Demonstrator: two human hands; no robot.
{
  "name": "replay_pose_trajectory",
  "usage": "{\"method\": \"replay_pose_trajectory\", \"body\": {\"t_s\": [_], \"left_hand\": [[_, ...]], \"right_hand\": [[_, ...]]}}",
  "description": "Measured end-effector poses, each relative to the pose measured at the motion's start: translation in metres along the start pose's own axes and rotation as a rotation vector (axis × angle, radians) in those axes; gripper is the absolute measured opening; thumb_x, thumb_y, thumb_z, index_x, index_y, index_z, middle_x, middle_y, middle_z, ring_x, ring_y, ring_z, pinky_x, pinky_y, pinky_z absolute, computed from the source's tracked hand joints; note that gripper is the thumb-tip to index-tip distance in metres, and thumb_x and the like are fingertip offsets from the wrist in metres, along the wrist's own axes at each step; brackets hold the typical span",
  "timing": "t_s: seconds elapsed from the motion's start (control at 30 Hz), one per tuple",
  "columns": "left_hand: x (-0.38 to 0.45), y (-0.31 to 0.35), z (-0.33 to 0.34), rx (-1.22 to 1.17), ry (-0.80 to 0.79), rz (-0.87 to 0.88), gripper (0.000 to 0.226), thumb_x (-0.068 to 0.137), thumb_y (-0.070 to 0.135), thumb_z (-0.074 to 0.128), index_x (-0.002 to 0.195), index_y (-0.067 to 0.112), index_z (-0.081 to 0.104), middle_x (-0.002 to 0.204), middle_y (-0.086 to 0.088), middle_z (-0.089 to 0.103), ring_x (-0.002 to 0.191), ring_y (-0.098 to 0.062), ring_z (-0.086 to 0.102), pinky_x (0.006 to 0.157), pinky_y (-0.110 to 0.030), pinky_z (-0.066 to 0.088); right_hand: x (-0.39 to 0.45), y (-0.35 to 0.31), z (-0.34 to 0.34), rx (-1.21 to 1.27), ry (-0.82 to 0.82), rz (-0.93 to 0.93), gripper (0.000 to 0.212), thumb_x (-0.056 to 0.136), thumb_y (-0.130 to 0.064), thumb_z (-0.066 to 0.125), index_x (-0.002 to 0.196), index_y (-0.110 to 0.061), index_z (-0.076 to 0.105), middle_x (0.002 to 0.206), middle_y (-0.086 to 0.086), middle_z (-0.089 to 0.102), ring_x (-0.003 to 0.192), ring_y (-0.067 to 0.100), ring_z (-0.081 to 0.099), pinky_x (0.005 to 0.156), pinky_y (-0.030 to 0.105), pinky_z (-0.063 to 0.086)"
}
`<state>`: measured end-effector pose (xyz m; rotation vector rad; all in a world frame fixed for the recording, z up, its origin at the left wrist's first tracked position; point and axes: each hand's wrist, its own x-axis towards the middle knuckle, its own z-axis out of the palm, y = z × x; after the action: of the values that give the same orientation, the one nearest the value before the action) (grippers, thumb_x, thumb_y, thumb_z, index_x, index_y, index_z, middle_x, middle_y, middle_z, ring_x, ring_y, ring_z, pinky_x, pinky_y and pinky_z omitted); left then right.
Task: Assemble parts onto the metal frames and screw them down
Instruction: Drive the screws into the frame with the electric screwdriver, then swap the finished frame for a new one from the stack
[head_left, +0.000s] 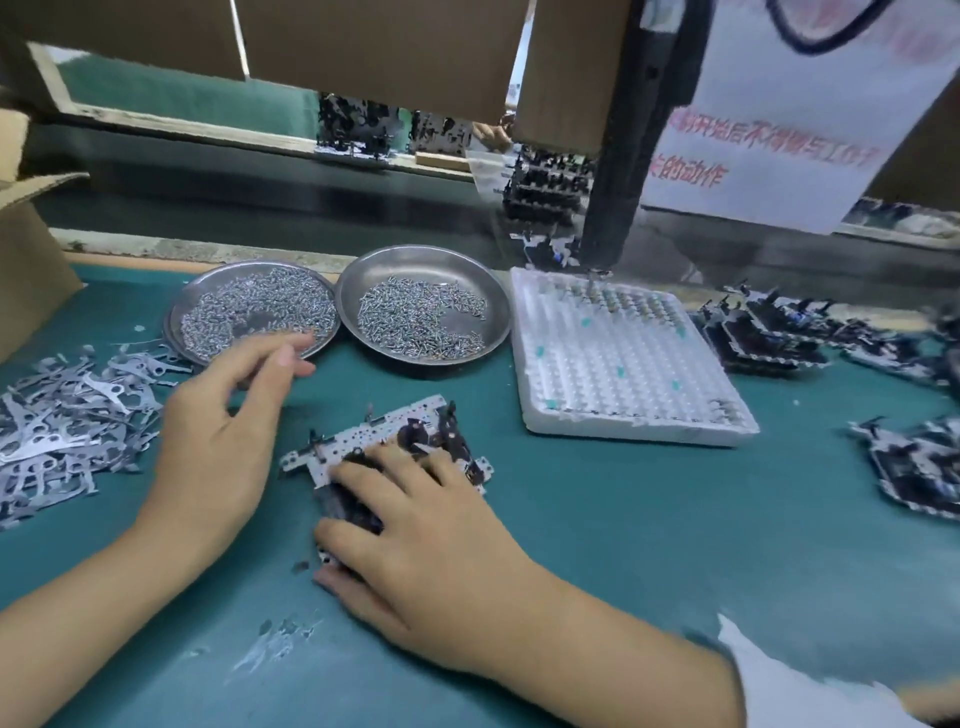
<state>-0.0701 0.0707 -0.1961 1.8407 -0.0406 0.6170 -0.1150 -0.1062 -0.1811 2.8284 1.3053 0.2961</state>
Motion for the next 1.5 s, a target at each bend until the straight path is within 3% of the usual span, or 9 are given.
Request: {"method": "replay_pose_trajectory", "body": {"t_s": [0.23, 0.47, 0.63, 0.73, 0.97, 1.07, 1.13, 1.3, 1.5], "left_hand": [[-0.004, -0.024, 0.000, 0.035, -0.029, 0.010, 0.041, 0.086, 0.070, 0.040, 0.107, 0.043, 0.064, 0.102, 0.021, 0.066, 0.102, -0.007, 0.059, 0.095, -0.040, 0.045], [0.036, -0.057, 0.004, 0.112, -0.216, -0.296, 0.036, 0.101, 0.026, 0.041, 0.131, 0.009, 0.052, 0.130, -0.012, 0.056, 0.074, -0.004, 0.054, 0.071, -0.016, 0.036], [-0.005, -0.022, 0.003, 0.083, -0.142, -0.066, 0.033, 0.098, 0.042, 0.042, 0.118, 0.024, 0.061, 0.107, 0.005, 0.062, 0.113, -0.022, 0.053, 0.100, -0.047, 0.040], [0.001, -0.022, 0.005, 0.060, -0.121, -0.037, 0.053, 0.085, 0.061, 0.037, 0.117, 0.026, 0.061, 0.109, 0.004, 0.063, 0.112, -0.023, 0.054, 0.100, -0.051, 0.041], [0.000, -0.024, 0.002, 0.101, -0.084, -0.001, 0.054, 0.084, 0.074, 0.037, 0.116, 0.036, 0.061, 0.111, 0.008, 0.065, 0.103, -0.025, 0.059, 0.094, -0.058, 0.044], [0.000, -0.025, 0.000, 0.107, -0.067, 0.006, 0.052, 0.084, 0.073, 0.041, 0.115, 0.038, 0.063, 0.108, 0.013, 0.067, 0.107, -0.015, 0.060, 0.096, -0.050, 0.046], [0.000, -0.021, 0.001, 0.114, -0.040, 0.037, 0.044, 0.086, 0.070, 0.043, 0.113, 0.042, 0.063, 0.105, 0.017, 0.067, 0.107, -0.009, 0.060, 0.093, -0.035, 0.047], [0.010, 0.002, 0.007, 0.181, -0.039, 0.187, 0.020, 0.090, 0.054, 0.048, 0.107, 0.052, 0.059, 0.104, 0.026, 0.060, 0.095, 0.008, 0.055, 0.084, -0.004, 0.038], [0.064, 0.038, 0.023, 0.197, -0.008, 0.219, 0.028, 0.083, 0.019, 0.071, 0.096, 0.042, 0.062, 0.084, 0.014, 0.059, 0.074, 0.006, 0.053, 0.073, -0.005, 0.039]], "right_hand": [[-0.093, 0.024, -0.011, 0.001, 0.103, 0.155, 0.020, 0.081, -0.046, 0.060, 0.088, -0.031, 0.073, 0.115, 0.001, 0.067, 0.105, 0.024, 0.064, 0.077, 0.030, 0.052], [-0.175, 0.086, -0.021, -0.064, 0.091, 0.531, 0.035, 0.090, -0.032, 0.042, 0.103, -0.017, 0.071, 0.125, 0.004, 0.062, 0.116, 0.030, 0.058, 0.091, 0.042, 0.044], [-0.201, 0.123, -0.017, -0.101, 0.146, 0.803, 0.024, 0.080, -0.003, 0.064, 0.103, -0.006, 0.070, 0.118, 0.012, 0.065, 0.111, 0.038, 0.060, 0.087, 0.056, 0.049], [-0.210, 0.139, -0.014, -0.019, 0.147, 0.941, 0.031, 0.076, 0.010, 0.070, 0.104, -0.001, 0.068, 0.121, 0.016, 0.062, 0.115, 0.042, 0.055, 0.091, 0.060, 0.041], [-0.208, 0.152, -0.016, 0.093, 0.111, 1.042, 0.034, 0.086, 0.005, 0.058, 0.117, -0.008, 0.061, 0.135, 0.008, 0.053, 0.132, 0.032, 0.039, 0.107, 0.049, 0.019], [-0.198, 0.143, -0.019, 0.022, 0.096, 1.084, 0.038, 0.077, 0.009, 0.059, 0.112, -0.005, 0.063, 0.131, 0.012, 0.055, 0.128, 0.035, 0.043, 0.106, 0.061, 0.020], [-0.181, 0.131, -0.024, -0.039, 0.202, 0.990, 0.037, 0.066, 0.007, 0.059, 0.101, -0.001, 0.067, 0.118, 0.018, 0.061, 0.115, 0.041, 0.054, 0.097, 0.064, 0.033], [-0.100, 0.088, -0.026, 0.195, 0.439, 0.485, 0.023, 0.079, -0.008, 0.056, 0.097, -0.005, 0.069, 0.099, 0.006, 0.068, 0.089, 0.026, 0.065, 0.082, 0.032, 0.046], [0.020, 0.068, -0.001, 0.314, 0.374, 0.151, 0.027, 0.082, -0.003, 0.060, 0.107, 0.003, 0.065, 0.101, 0.017, 0.066, 0.083, 0.037, 0.061, 0.071, 0.046, 0.049]]}}
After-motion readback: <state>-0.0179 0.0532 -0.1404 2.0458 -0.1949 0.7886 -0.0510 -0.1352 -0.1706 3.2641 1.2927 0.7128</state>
